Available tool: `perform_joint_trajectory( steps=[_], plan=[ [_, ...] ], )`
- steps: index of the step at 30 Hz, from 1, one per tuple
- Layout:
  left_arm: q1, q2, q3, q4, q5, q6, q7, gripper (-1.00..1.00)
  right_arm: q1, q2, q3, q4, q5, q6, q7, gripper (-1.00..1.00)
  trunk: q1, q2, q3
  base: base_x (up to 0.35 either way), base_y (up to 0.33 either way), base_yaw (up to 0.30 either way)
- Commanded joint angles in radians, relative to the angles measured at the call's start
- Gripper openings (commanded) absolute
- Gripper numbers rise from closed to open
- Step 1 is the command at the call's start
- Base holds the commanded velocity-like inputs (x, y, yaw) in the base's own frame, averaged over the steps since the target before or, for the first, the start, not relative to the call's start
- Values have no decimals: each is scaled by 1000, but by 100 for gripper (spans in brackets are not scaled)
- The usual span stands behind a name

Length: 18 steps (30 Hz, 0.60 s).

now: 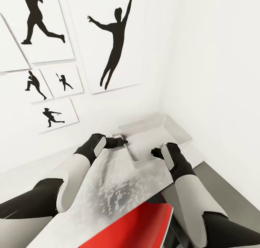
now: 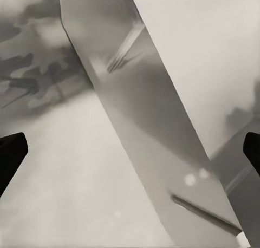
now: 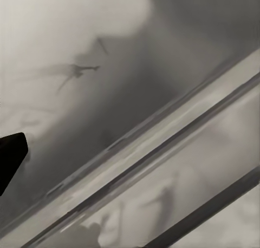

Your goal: Put all the toys in the child's room - the three board games (two on the bed and one on the table), the two jigsaw puzzles on the table, and the tennis ball on the table - inside the toy box on the table in the child's room.

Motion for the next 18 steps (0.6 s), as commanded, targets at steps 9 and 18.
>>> perform_joint_trajectory(
  steps=[9,18],
  plan=[
    [-1,0,3,16,4,3,0,100,-1,1,-2,1,-9,3,-9,100,1,-2,-9,0,0,0],
    [-1,0,3,22,4,1,-1,100,-1,1,-2,1,-8,2,-9,100,1,-2,-17,0,0,0]
  ],
)
